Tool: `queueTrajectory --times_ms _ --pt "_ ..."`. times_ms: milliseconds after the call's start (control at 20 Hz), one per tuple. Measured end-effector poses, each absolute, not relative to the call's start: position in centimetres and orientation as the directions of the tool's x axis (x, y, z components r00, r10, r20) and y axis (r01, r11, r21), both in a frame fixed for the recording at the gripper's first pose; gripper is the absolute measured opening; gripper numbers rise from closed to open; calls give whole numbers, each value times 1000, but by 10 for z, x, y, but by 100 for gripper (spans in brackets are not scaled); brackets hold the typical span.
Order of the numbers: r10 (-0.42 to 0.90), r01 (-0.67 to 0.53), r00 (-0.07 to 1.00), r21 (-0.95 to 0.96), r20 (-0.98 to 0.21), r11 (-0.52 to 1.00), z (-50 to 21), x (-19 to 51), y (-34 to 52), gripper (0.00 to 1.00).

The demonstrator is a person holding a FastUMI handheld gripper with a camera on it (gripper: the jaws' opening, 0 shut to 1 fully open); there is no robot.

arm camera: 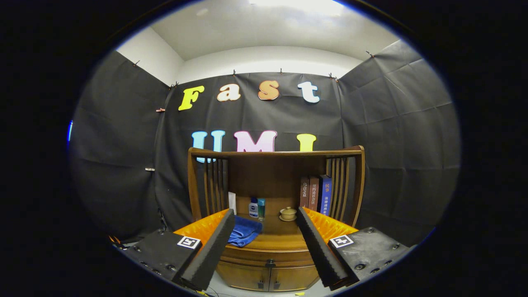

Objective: Pull open the drawer, take out the items inside it, and place them on the countertop above the cabinet.

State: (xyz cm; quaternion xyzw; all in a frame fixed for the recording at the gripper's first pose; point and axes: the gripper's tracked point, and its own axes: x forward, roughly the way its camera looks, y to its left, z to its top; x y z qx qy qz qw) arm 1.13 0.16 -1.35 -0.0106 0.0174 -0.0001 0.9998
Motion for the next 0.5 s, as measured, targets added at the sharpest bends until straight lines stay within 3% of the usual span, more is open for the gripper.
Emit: queueTrajectory --times_ms 500 --pt "-9 8 999 -22 -39 1000 -21 24 0 98"
